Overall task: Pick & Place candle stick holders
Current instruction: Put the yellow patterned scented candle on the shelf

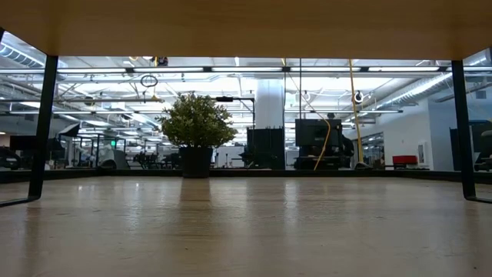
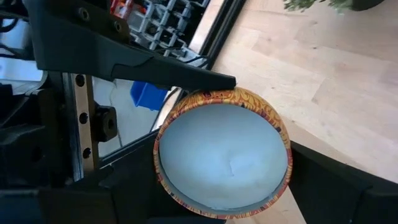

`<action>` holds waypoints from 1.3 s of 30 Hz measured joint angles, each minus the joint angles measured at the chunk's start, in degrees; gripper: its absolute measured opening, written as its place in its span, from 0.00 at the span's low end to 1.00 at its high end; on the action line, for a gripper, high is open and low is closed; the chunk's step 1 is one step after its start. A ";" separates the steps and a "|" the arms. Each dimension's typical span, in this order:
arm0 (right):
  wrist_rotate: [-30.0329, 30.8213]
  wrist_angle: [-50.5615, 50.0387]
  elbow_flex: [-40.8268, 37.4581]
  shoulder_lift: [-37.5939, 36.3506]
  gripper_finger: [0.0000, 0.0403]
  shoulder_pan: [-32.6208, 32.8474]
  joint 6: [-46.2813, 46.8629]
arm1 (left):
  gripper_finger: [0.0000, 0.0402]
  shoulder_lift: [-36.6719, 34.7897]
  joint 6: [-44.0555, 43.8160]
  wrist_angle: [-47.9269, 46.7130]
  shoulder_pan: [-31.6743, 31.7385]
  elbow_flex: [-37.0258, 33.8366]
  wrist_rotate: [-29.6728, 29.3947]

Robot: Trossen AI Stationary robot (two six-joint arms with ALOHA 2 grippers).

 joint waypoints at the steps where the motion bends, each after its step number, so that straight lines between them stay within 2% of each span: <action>1: -0.18 0.19 0.00 0.00 0.77 -0.12 0.00 | 0.72 -0.11 -0.23 -0.01 -0.15 0.00 0.32; 11: -1.04 1.20 0.02 0.00 0.77 -0.19 -0.87 | 0.70 -2.51 -4.67 -0.86 -0.25 -0.07 5.43; 25: -1.61 2.43 0.02 0.00 0.76 -0.16 -0.79 | 0.66 -2.97 -1.87 -1.26 -0.06 0.00 5.70; 33: -2.46 1.96 0.00 0.00 0.76 -0.25 0.22 | 0.81 -1.72 -0.87 -2.41 0.14 -0.14 4.88; 36: -2.68 2.58 0.07 -0.27 0.75 -0.25 -0.19 | 0.82 -0.69 -0.94 -3.09 0.32 -0.20 5.28; 39: -2.66 2.90 0.15 -0.29 0.75 -0.27 -0.56 | 0.78 -0.49 -0.90 -3.49 0.51 -0.33 5.26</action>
